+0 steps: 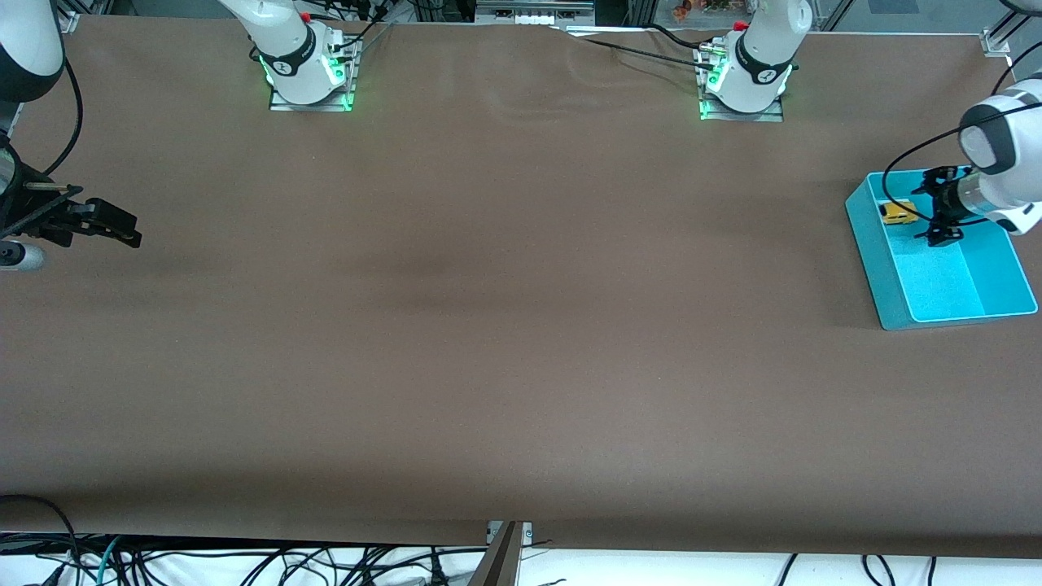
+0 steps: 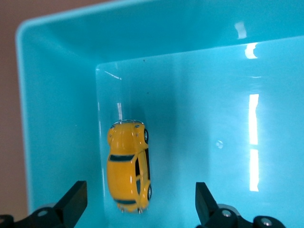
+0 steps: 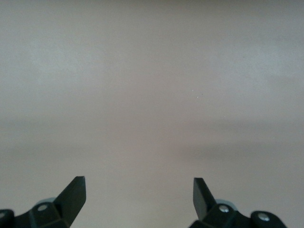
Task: Wind and store yellow beetle car
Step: 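Open the left gripper and raise it out of the bin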
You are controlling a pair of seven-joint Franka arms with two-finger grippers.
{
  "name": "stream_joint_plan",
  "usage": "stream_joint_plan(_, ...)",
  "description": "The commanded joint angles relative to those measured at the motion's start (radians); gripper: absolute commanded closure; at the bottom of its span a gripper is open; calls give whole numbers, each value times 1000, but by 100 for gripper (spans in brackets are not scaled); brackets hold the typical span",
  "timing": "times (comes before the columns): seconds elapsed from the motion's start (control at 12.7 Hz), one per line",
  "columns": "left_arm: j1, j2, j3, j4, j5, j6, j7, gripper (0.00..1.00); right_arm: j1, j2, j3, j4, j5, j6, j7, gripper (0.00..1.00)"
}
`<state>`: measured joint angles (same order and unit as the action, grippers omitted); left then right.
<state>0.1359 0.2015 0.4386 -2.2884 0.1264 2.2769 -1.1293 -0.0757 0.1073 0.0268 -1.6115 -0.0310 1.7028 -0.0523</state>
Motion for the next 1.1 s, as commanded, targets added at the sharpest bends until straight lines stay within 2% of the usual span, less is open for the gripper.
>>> stream_joint_plan(0.0, -57, -24, 5, 204, 18, -262, -7, 0, 8, 2, -7, 12, -13, 0, 11, 0)
stream_joint_plan(0.16, -91, -27, -14, 304, 15, -364, -7, 0, 8, 2, -7, 12, -13, 0, 11, 0)
stream_joint_plan(0.55, -150, -112, -173, 412, 33, -401, -13, 0, 8, 2, -7, 12, -13, 1, 9, 0)
stream_joint_plan(0.63, -150, -140, -220, 423, 36, -457, 6, 0, 10, 2, -7, 13, -13, 1, 9, 0)
stream_joint_plan(0.87, -150, -180, -369, 455, 36, -482, 167, 0, 10, 2, -7, 13, -13, 1, 9, 0)
stream_joint_plan(1.02, -150, -183, -429, 489, 35, -499, 279, 0, 8, 2, -7, 13, -13, 1, 11, 0)
